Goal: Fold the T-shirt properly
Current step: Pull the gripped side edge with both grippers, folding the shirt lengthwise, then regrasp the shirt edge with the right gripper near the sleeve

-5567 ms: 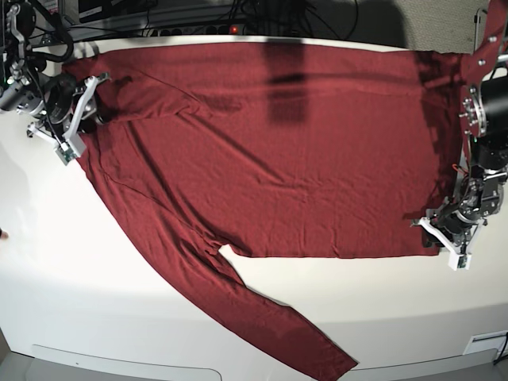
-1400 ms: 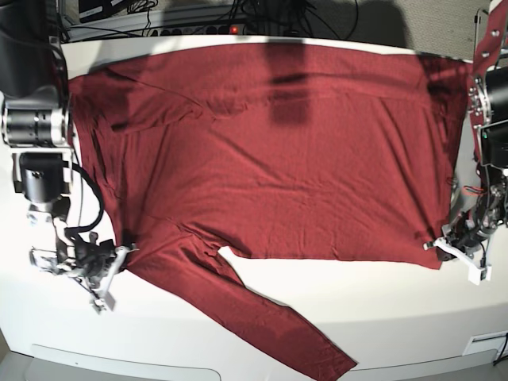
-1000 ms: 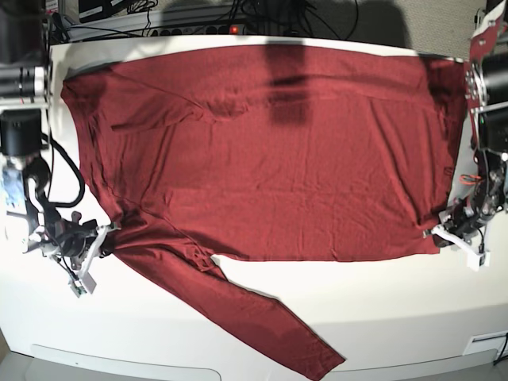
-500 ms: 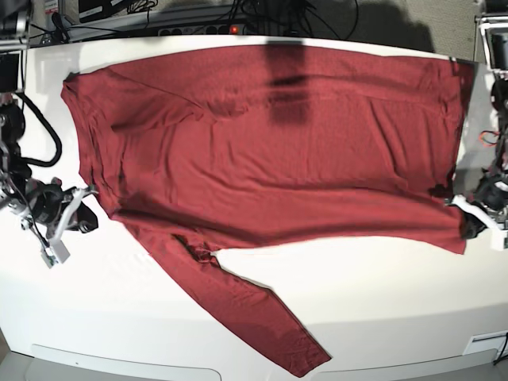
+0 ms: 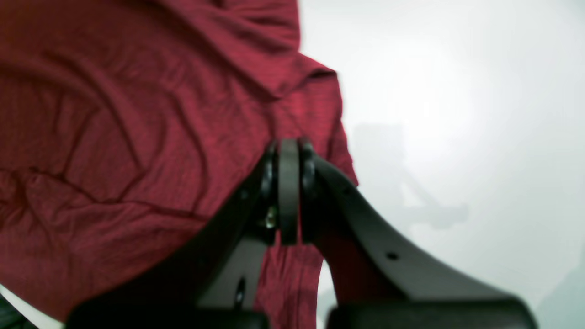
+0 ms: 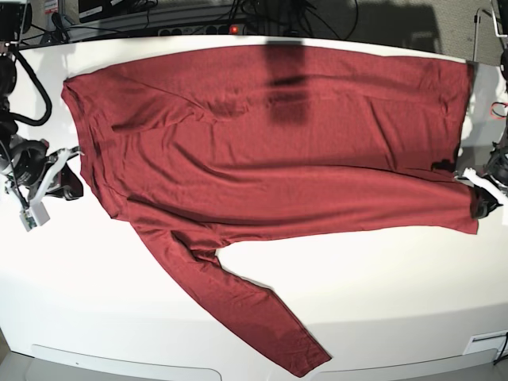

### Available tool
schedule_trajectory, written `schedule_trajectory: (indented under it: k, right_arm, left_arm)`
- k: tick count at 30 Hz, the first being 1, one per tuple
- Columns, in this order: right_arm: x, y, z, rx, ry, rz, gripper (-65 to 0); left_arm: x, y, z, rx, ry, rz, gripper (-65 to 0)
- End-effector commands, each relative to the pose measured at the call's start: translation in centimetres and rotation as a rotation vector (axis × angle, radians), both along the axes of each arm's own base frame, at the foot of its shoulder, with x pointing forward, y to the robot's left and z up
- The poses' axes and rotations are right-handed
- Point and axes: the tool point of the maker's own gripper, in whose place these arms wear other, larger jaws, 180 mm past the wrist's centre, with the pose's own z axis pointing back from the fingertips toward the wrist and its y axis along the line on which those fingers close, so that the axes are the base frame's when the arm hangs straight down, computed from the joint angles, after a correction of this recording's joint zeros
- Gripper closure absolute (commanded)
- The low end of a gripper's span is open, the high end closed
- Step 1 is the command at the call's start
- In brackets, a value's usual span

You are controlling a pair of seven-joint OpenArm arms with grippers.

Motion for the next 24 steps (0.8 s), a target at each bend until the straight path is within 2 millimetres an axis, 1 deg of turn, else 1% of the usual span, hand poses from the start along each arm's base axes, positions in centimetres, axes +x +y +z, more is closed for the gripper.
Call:
schedule_trajectory:
  k: [1,3,4,6,7,8,12,15,19,22,24]
  right_arm:
    - [1.2,0.4,2.0,0.018,-0.071,0.016,0.0]
    - [1.8,1.2,2.1,0.030,-0.097,0.021,0.0]
    - [2.3,1.8,2.0,0.030,-0.110,0.026,-5.3]
    - [3.4,3.1,1.6,0.035,-0.121,0.035,-22.6]
    - [4.0,3.7,1.2,0.035,-0.117,0.041,-27.6]
    - [4.8,4.1,0.7,0.033,-0.108,0.036,-28.9]
    - [8.0,5.2,-1.4,0.046,-0.039,0.001,-28.9]
    - [9.6,5.7,-3.0,0.059,0.053,-0.014,-28.9]
    - [11.8,5.4,-3.4,0.073,0.108,-0.052,-28.9]
    - [13.0,4.9,-3.7,0.049,0.129,-0.075,-28.9]
    - [13.6,4.6,-3.8,0.063,0.141,-0.092,-28.9]
  left_arm:
    - [1.1,0.4,2.5,0.011,-0.082,-0.003,0.0]
    - [1.2,0.2,2.9,0.006,-0.102,-0.004,0.0]
    - [1.3,0.1,3.0,0.004,-0.110,-0.004,0.0]
    - [1.3,0.0,3.0,-0.002,-0.118,-0.003,0.0]
    - [1.3,-0.1,2.9,-0.005,-0.120,-0.003,0.0]
    - [1.3,-0.2,2.9,-0.009,-0.119,-0.002,0.0]
    - [1.3,-0.3,2.8,-0.007,-0.118,-0.003,0.0]
    - [1.3,-0.2,2.8,-0.001,-0.117,-0.003,0.0]
    - [1.3,-0.2,2.8,-0.002,-0.120,-0.003,0.0]
    - [1.3,-0.2,2.8,-0.002,-0.120,-0.003,0.0]
    - [1.3,-0.2,2.8,-0.002,-0.120,-0.003,0.0]
